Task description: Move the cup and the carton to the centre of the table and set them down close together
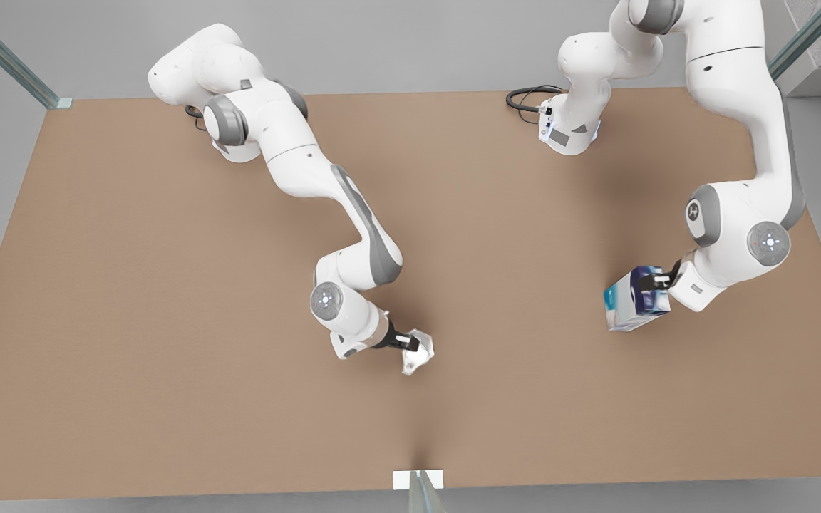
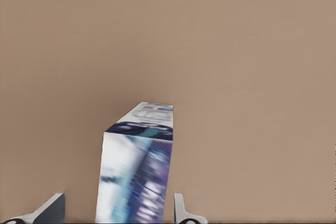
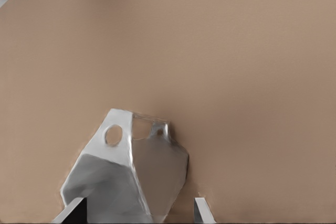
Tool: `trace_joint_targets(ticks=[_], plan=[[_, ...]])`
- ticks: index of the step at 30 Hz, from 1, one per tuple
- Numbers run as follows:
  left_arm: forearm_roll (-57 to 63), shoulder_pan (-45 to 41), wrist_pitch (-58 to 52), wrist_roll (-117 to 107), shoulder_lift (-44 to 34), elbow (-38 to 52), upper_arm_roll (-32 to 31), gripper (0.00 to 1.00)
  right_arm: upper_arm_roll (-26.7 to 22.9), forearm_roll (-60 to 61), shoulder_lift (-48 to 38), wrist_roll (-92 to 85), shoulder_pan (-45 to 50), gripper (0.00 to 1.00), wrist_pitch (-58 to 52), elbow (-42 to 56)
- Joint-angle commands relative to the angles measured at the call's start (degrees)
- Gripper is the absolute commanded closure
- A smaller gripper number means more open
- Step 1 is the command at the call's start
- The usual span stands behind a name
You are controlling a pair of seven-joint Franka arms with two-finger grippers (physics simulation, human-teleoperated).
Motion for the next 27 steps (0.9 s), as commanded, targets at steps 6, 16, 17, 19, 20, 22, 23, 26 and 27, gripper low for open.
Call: trace_joint_targets(ticks=[6,16,17,19,20,22,23,26,27], plan=[[0.13,-1.26,-0.03,0.09,0.79,-2.55,0.0,0.0,-0.05,-44.63,-30.28,-26.7,-6.91,0.0,-45.13,-4.97],[1.45,-0.12,1.2,-0.08,0.97,-7.04,-0.17,0.0,32.91,-59.32,-48.22,-20.47,-37.85,0.0,-32.3,-26.42],[1.45,-0.12,1.28,-0.17,1.15,-7.39,-0.17,0.01,32.91,-59.32,-47.96,-20.47,-37.85,0.0,-32.21,-26.24],[1.36,-0.12,1.28,-0.17,1.15,-7.39,-0.17,0.01,32.91,-59.32,-47.34,-20.38,-37.76,0.0,-32.13,-25.8],[1.36,-0.12,1.28,-0.17,1.15,-7.39,-0.17,0.06,32.91,-59.32,-47.08,-20.2,-37.76,0.0,-32.21,-25.72],[1.1,-0.21,1.28,-0.17,1.06,-7.39,-0.26,0.25,33.0,-58.62,-46.9,-14.66,-38.38,0.0,-32.65,-25.63],[1.1,-0.21,1.28,-0.17,1.06,-7.39,-0.26,0.35,32.91,-58.44,-46.99,-14.67,-38.47,0.0,-32.48,-25.63],[1.01,-0.12,1.28,-0.17,1.06,-7.39,-0.26,0.45,32.91,-58.44,-46.81,-14.67,-38.03,0.0,-32.39,-25.72],[1.1,-0.12,1.28,-0.17,1.06,-7.39,-0.26,0.45,32.91,-58.26,-46.81,-14.66,-38.38,0.0,-32.3,-25.63]])
